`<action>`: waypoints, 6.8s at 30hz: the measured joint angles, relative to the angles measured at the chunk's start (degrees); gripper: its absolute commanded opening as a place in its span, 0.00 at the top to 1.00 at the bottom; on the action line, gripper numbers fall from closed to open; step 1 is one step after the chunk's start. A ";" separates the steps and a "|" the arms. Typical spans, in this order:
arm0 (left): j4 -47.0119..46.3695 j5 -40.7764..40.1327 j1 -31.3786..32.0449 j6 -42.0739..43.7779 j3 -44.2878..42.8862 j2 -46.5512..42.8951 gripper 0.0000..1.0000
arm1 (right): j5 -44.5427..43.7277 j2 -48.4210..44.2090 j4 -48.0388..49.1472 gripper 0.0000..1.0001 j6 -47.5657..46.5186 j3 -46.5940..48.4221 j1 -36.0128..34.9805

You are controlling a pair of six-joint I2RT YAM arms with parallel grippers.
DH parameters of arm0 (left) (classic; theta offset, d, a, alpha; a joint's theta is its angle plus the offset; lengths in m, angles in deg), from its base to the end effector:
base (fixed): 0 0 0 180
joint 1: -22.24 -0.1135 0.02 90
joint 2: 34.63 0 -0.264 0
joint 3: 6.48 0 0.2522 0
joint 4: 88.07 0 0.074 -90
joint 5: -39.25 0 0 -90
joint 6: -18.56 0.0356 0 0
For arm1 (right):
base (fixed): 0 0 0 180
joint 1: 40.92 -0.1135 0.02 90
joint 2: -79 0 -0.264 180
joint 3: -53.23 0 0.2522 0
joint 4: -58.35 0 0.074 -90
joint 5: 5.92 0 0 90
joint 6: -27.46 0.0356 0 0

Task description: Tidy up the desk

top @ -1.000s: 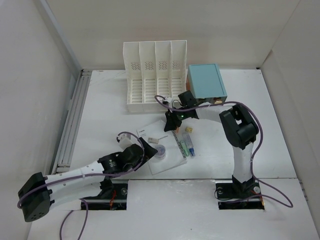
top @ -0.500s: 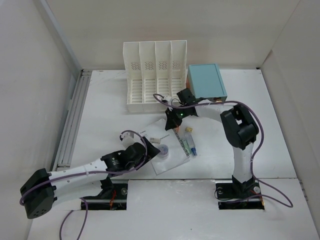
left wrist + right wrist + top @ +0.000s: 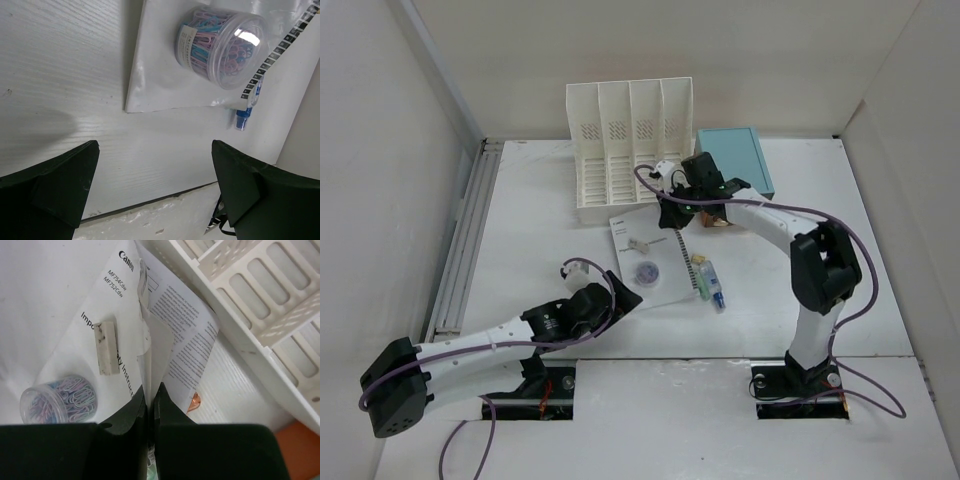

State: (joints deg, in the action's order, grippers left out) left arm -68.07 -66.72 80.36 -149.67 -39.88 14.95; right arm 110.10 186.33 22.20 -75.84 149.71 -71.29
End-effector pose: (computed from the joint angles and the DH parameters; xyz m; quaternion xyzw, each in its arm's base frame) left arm 0.1025 -0.1463 0.1803 -0.2161 0.8585 -0.3700 0.2816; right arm 0.3533 0.2251 0.2405 -0.4138 0.8108 0.2601 0.3221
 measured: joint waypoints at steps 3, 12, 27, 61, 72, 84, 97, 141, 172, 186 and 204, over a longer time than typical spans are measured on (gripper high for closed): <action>0.02 -0.39 0.00 0.02 0.00 0.00 0.06 | -3.52 -1.22 -1.01 1.00 0.02 0.04 -0.66; -1.07 -0.79 0.00 0.87 -0.13 1.33 0.06 | -11.87 -7.45 -4.09 1.00 -0.66 0.04 -3.37; -4.46 -0.63 0.00 2.80 -3.34 6.67 0.06 | -14.88 -11.76 -5.99 1.00 -4.46 0.57 -6.49; -28.57 -3.78 -17.46 27.80 -4.33 1.77 0.21 | 10.71 -21.55 -9.70 1.00 -7.02 7.28 -3.32; -56.06 32.06 -32.39 34.77 3.21 11.50 0.11 | 30.51 -20.63 -11.72 1.00 -5.42 7.32 0.24; -74.95 53.77 -33.83 32.85 3.21 15.63 0.45 | 40.35 -17.20 -11.63 1.00 -4.44 7.30 1.49; -62.31 55.91 -31.65 34.58 -2.14 11.10 1.00 | 38.10 -17.33 -8.59 0.00 -2.75 7.10 2.93; -13.05 -30.27 -21.16 72.59 -69.46 51.71 1.00 | -3.54 -41.33 9.66 0.00 5.44 -9.62 18.03; -41.09 -27.34 -23.37 78.42 -61.44 62.58 1.00 | 1.92 -38.27 10.10 0.00 4.61 -11.41 18.40; -49.31 -28.44 -24.09 78.86 -58.62 62.86 1.00 | 3.65 -37.20 10.08 0.00 4.04 -11.54 18.40; -48.19 -27.36 -25.57 77.57 -61.20 68.41 0.29 | 4.63 -36.61 10.08 0.00 3.63 -11.54 18.40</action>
State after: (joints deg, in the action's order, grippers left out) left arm -116.26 -94.08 54.79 -72.10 -101.08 83.36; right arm 114.74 149.72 32.27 -72.21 138.17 -52.88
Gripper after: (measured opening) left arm 0.605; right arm 0.999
